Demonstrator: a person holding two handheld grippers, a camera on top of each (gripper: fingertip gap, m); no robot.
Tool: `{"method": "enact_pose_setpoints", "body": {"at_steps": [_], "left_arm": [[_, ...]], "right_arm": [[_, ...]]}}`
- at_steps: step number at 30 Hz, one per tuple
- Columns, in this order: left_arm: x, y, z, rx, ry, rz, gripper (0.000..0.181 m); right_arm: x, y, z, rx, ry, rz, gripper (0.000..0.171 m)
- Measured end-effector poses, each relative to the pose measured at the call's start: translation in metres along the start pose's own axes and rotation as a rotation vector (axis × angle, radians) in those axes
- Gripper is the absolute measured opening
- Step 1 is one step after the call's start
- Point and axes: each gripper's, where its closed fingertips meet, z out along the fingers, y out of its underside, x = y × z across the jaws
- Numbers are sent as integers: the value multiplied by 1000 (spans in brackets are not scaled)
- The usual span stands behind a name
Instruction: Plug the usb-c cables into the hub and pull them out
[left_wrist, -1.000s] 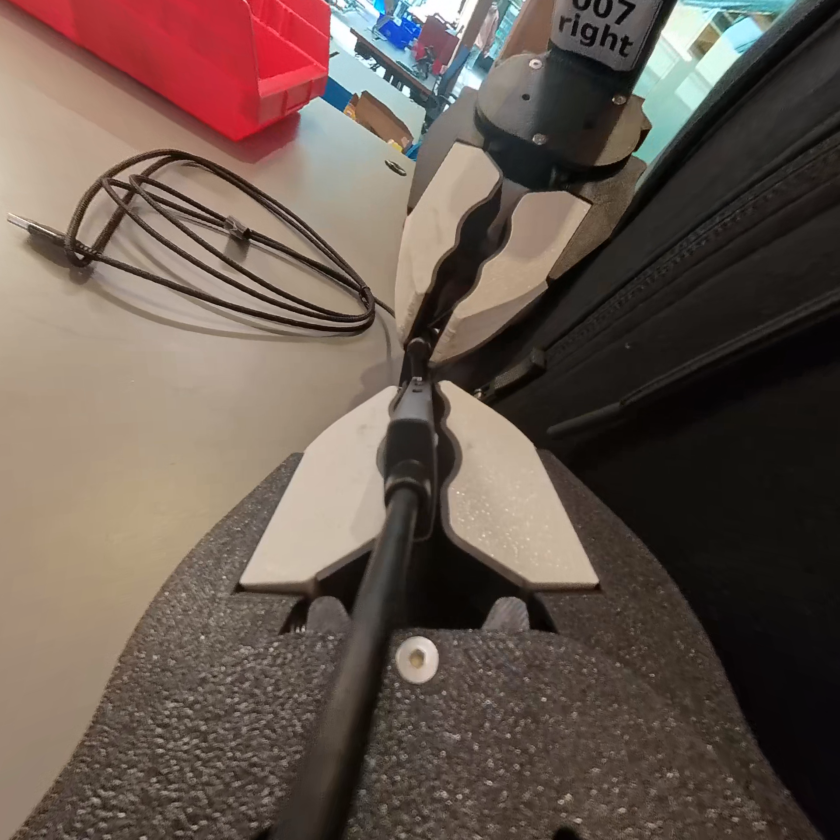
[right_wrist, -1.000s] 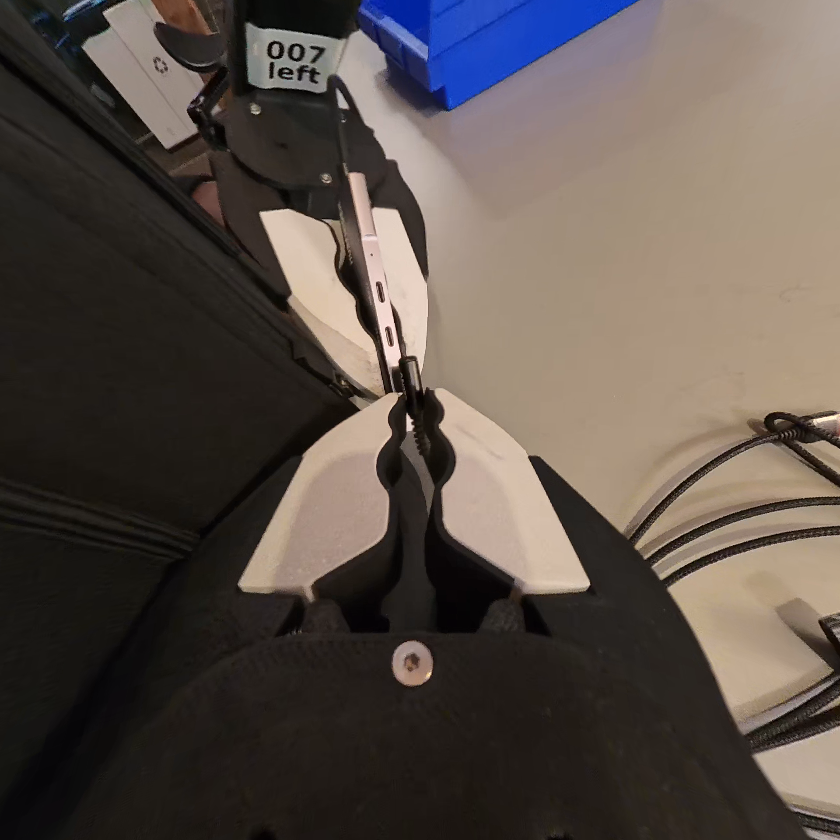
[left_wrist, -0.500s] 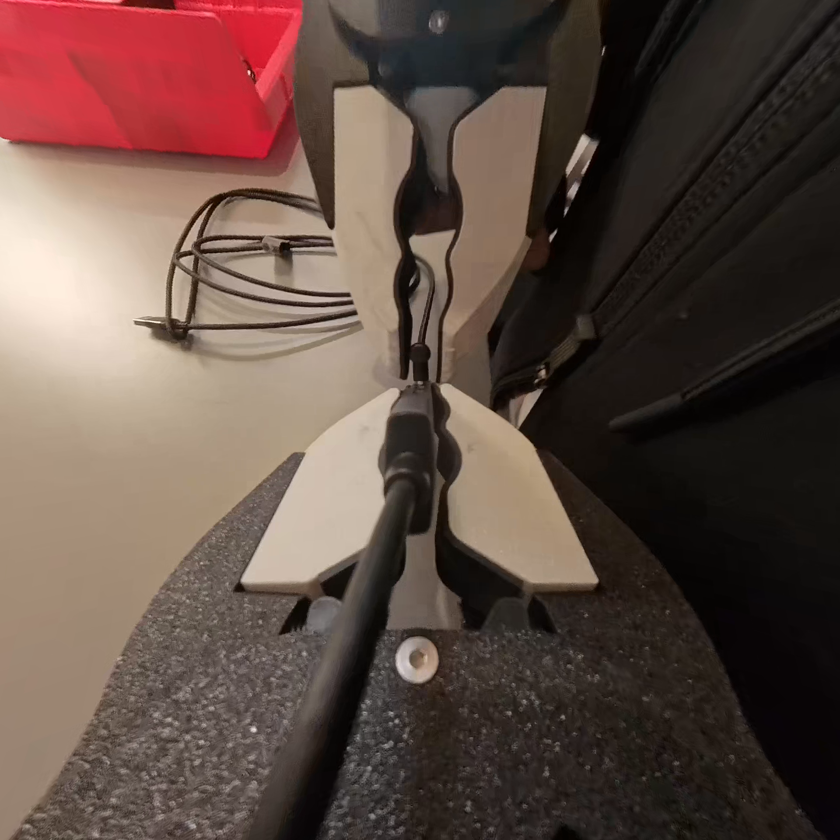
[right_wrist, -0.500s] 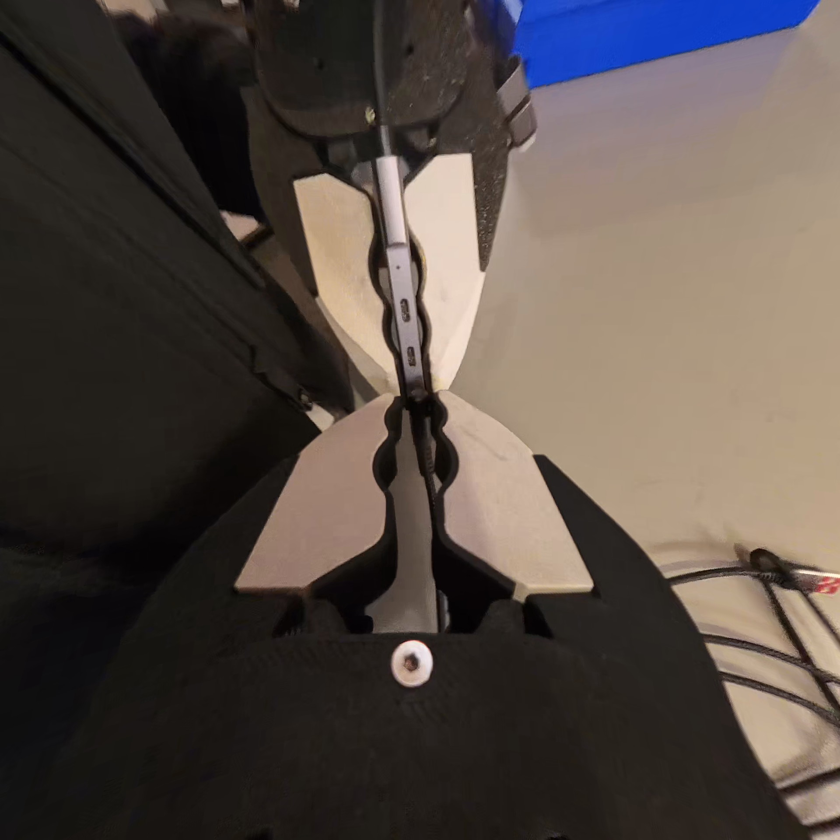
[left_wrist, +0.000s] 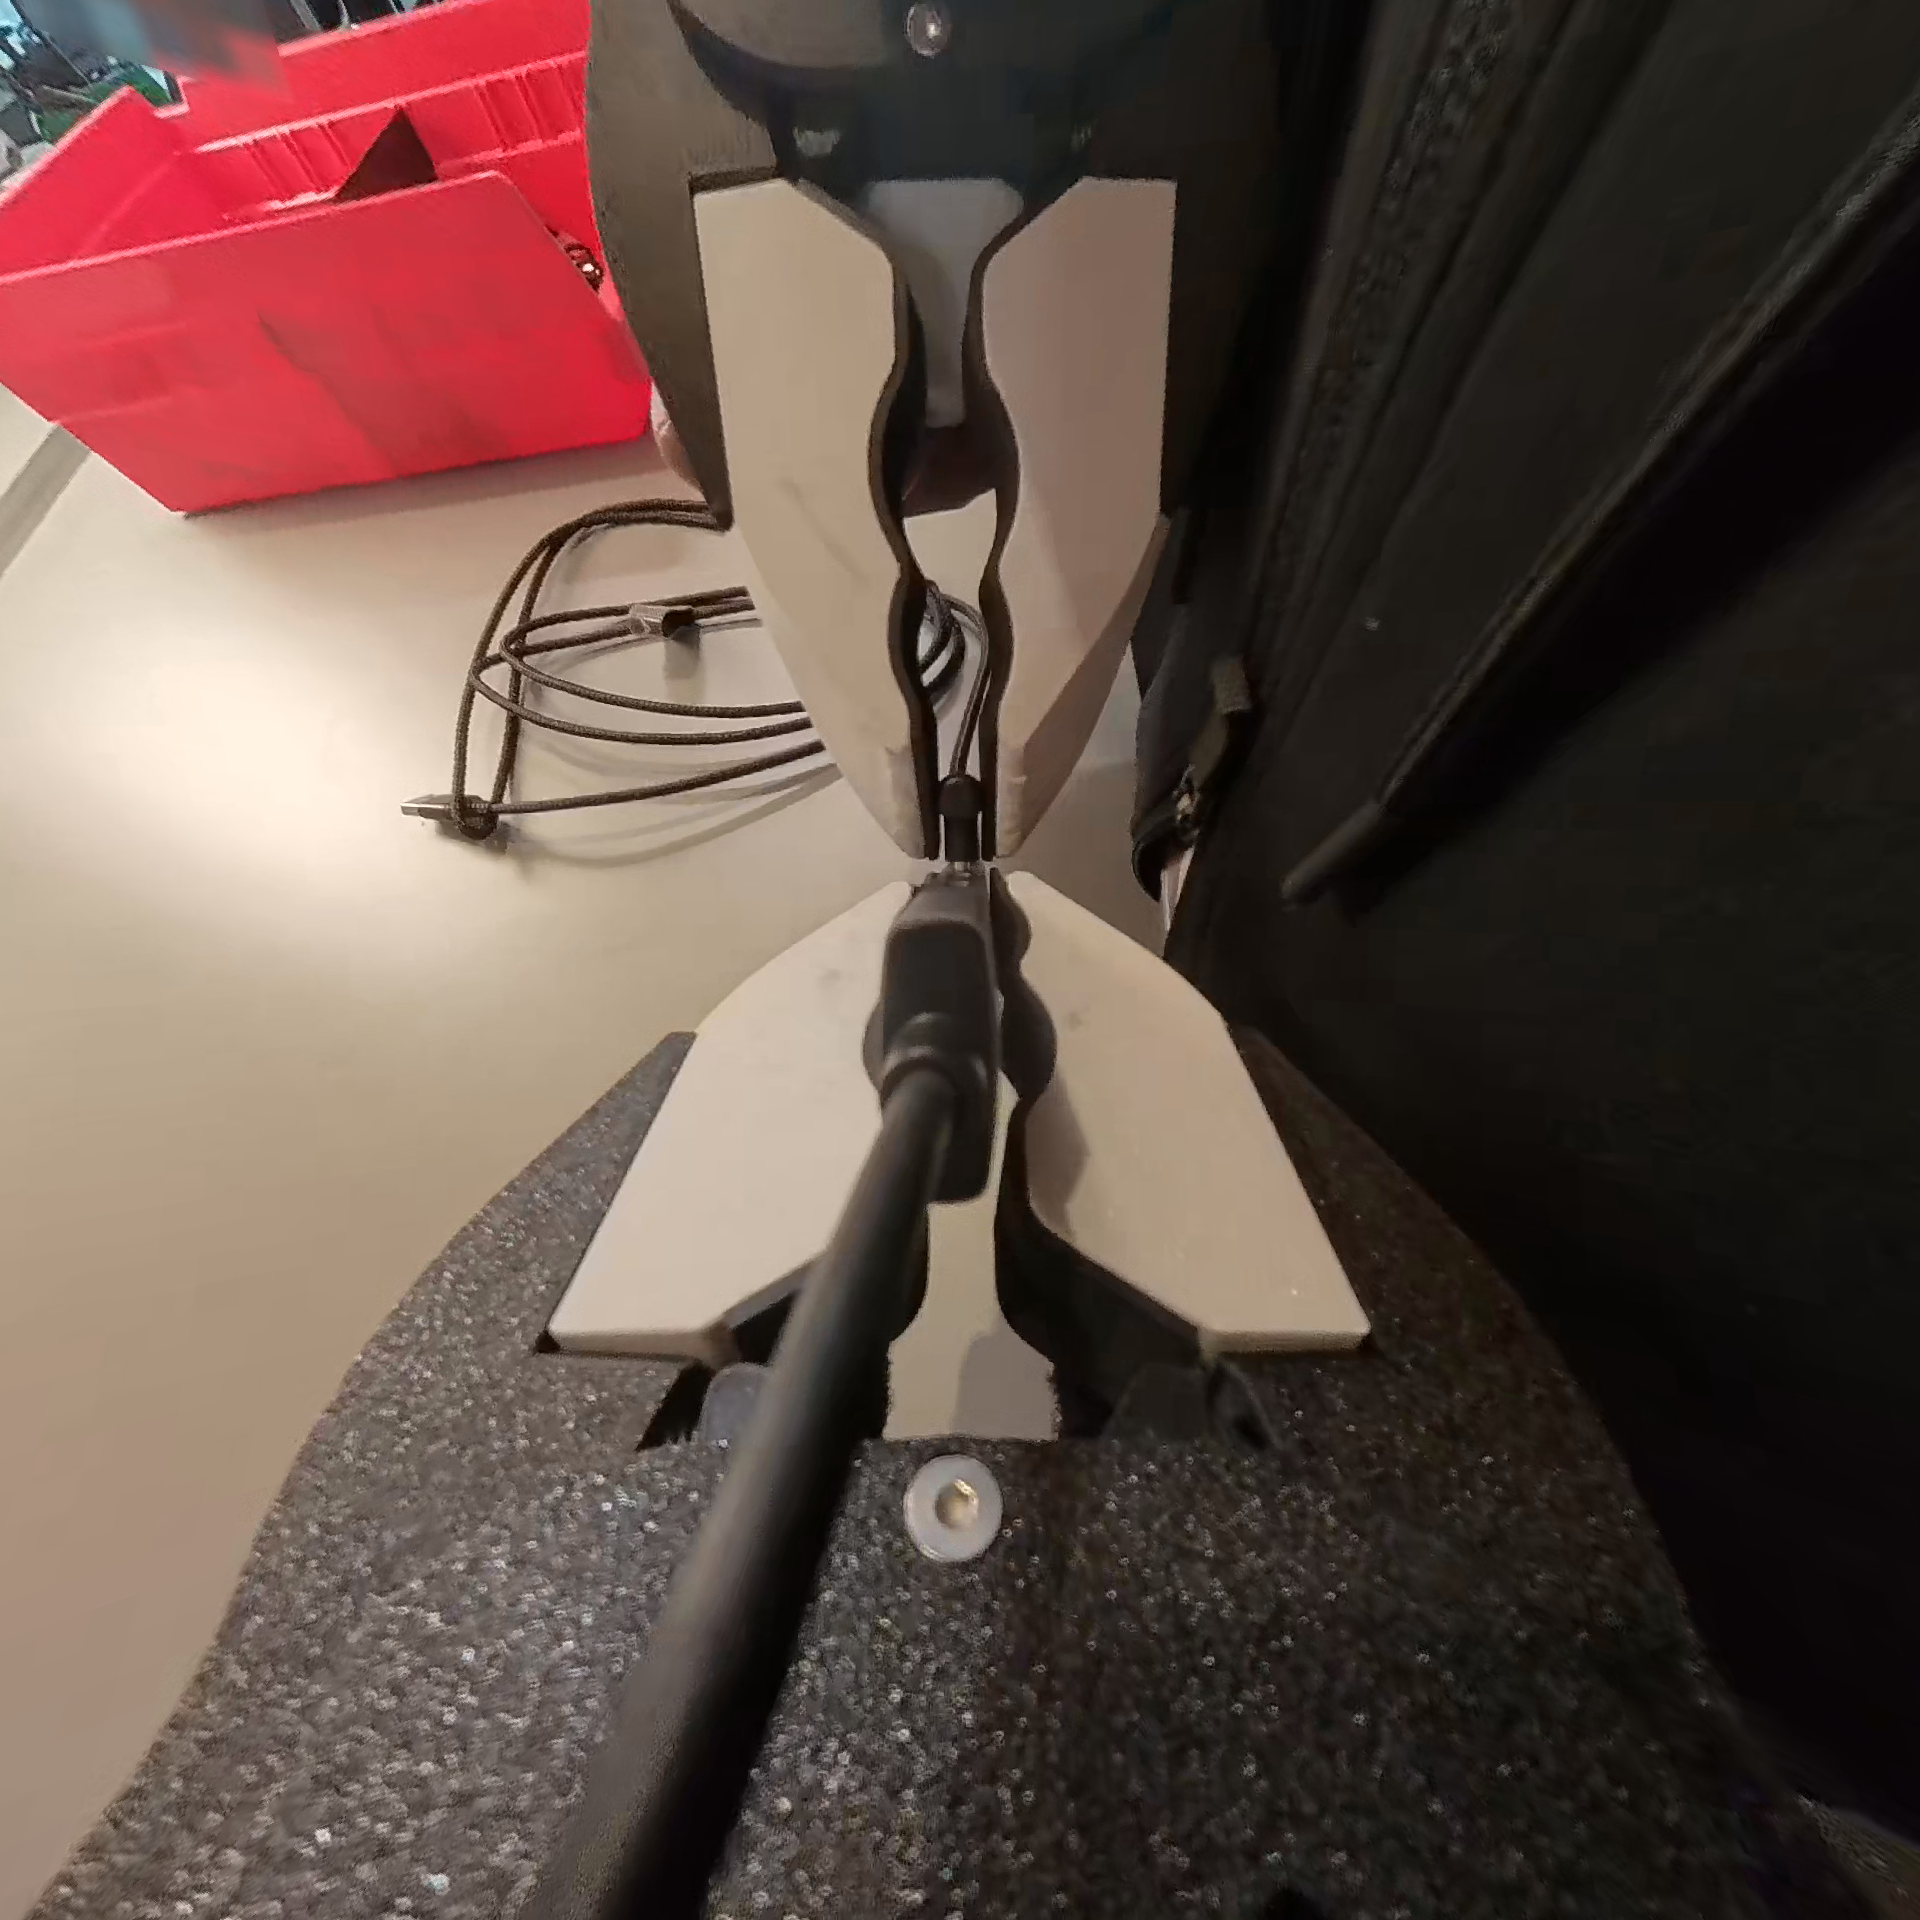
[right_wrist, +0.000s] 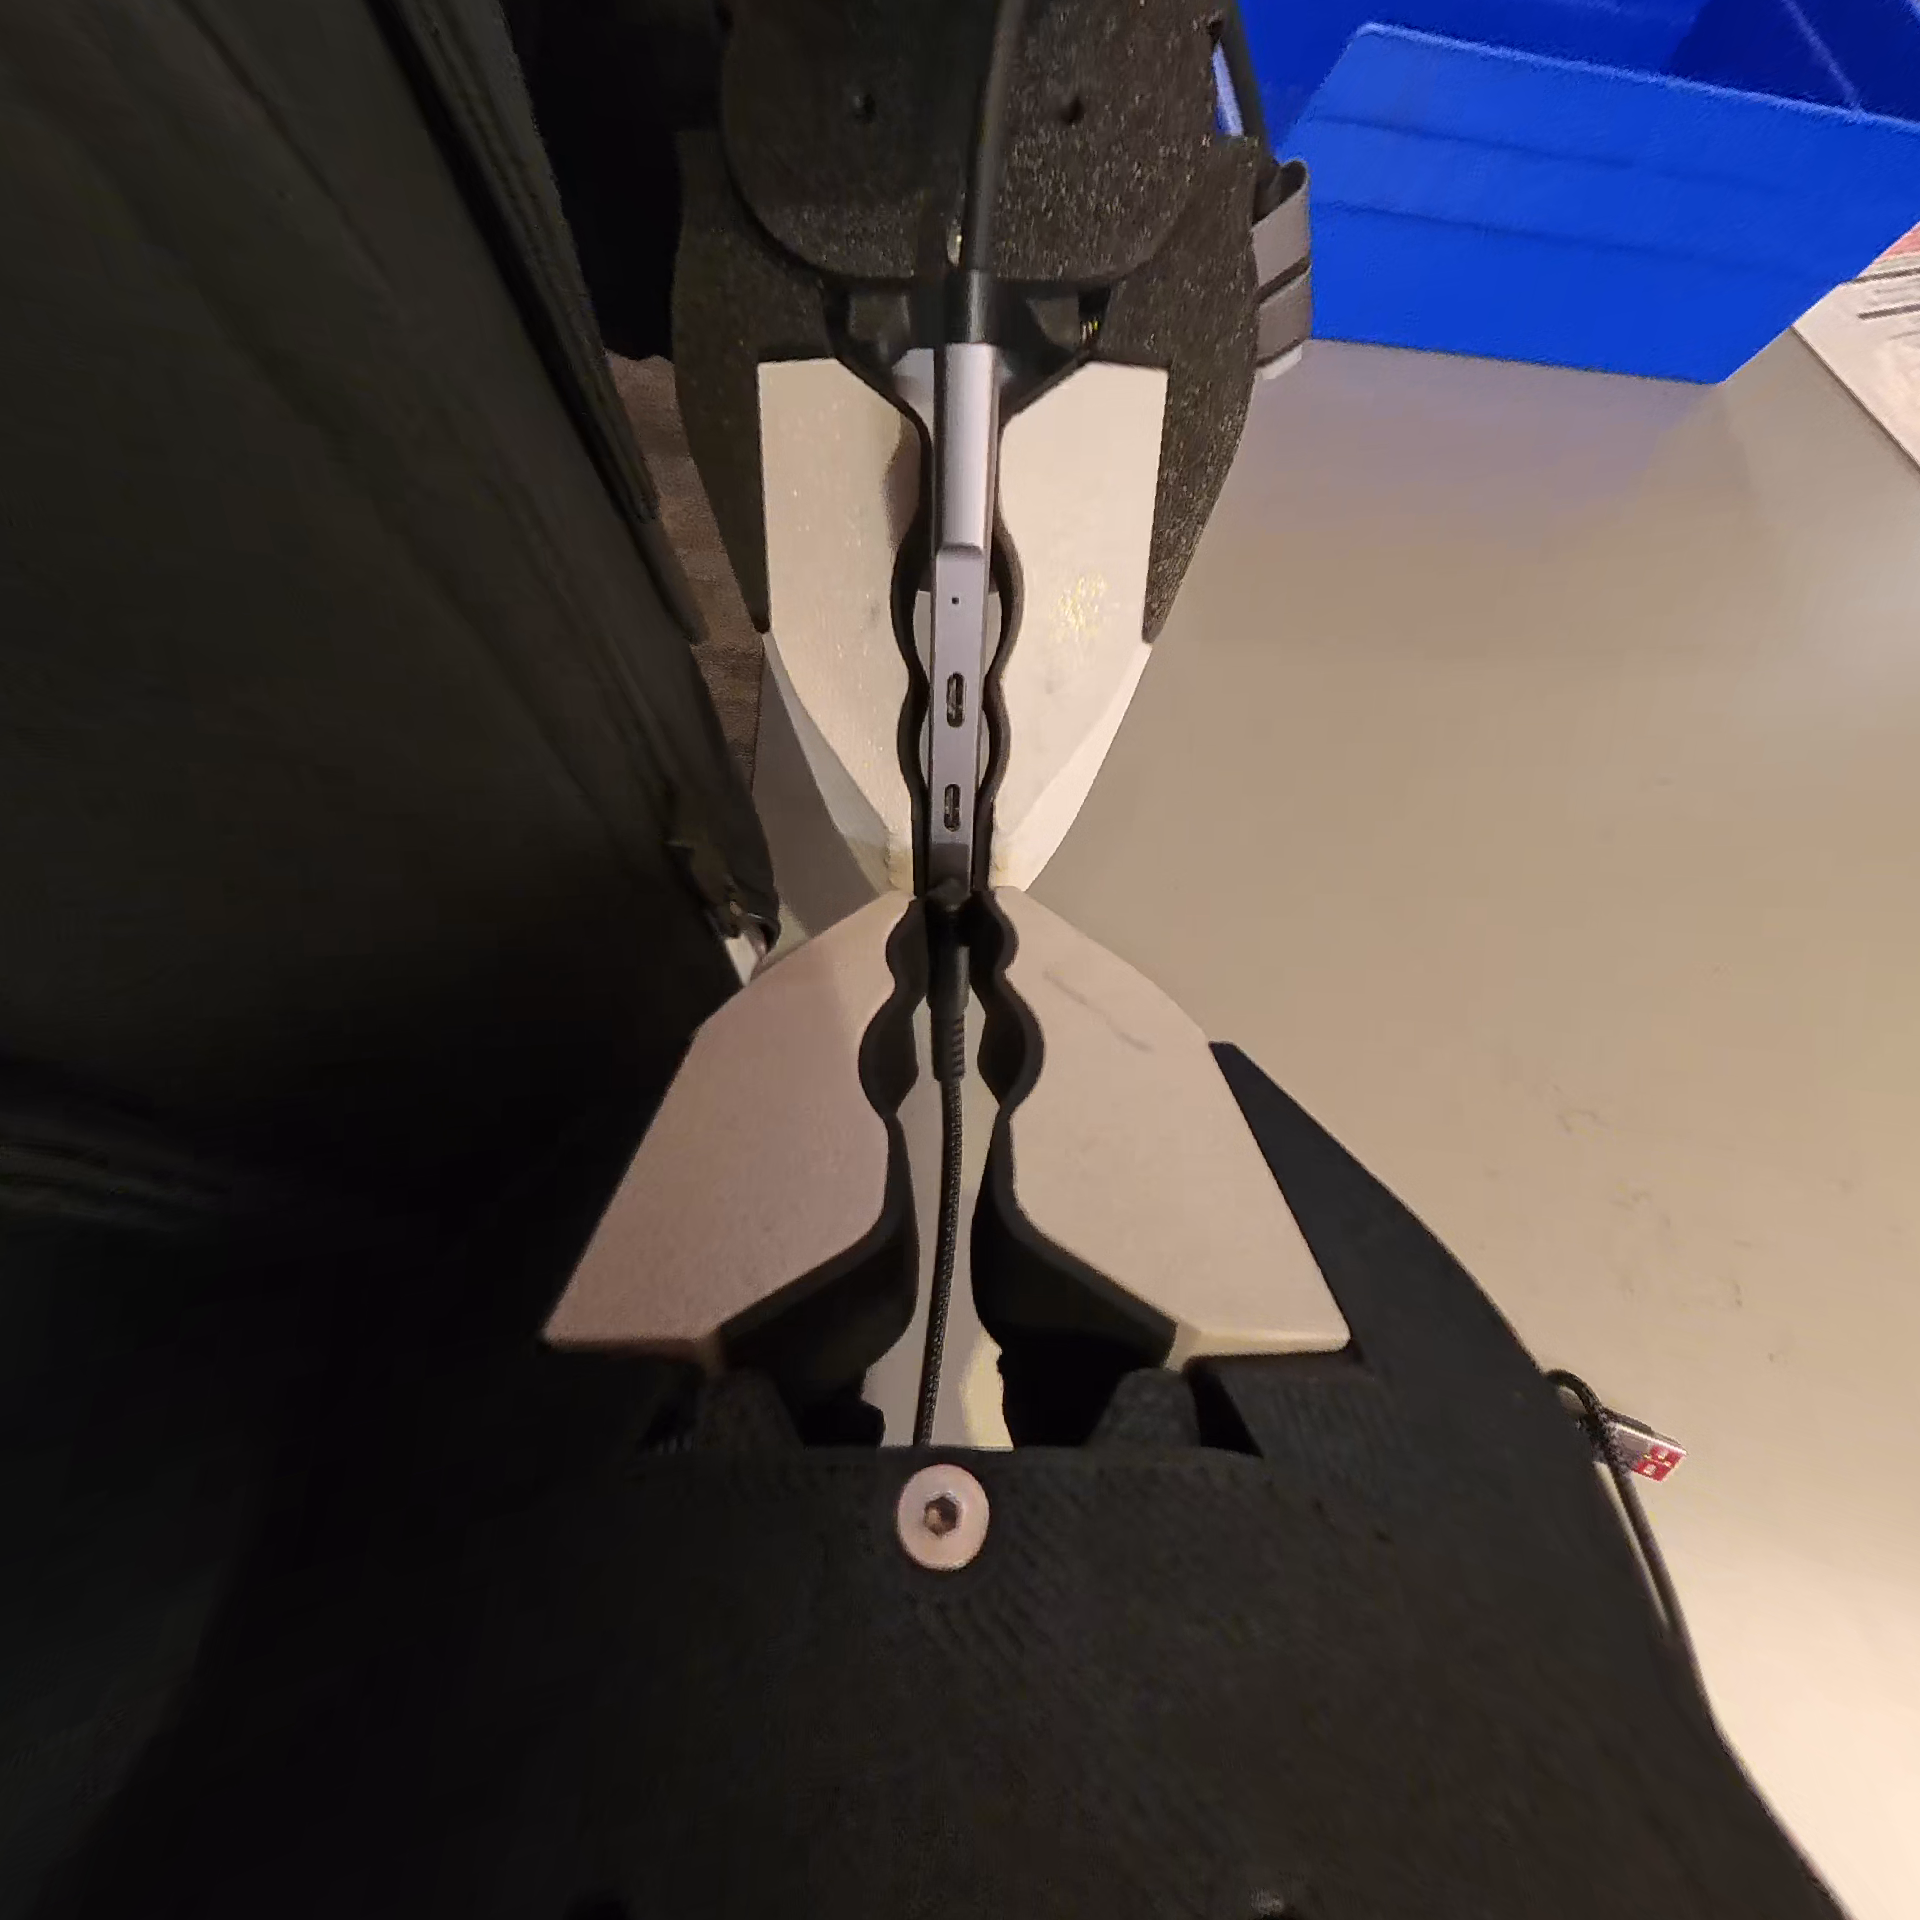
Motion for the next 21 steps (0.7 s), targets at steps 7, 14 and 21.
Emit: {"method": "enact_pose_setpoints", "body": {"at_steps": [7,14,21], "left_arm": [[3,-6,2,15,18,-2,12],[5,-10,-2,18,-4,44,12],[9,-9,-2,8,-11,39,13]], "right_arm": [[-3,-1,-6,12,18,12,8],[-5,-6,-10,49,85,6,8],[-9,-6,-10,56,85,44,7]]}}
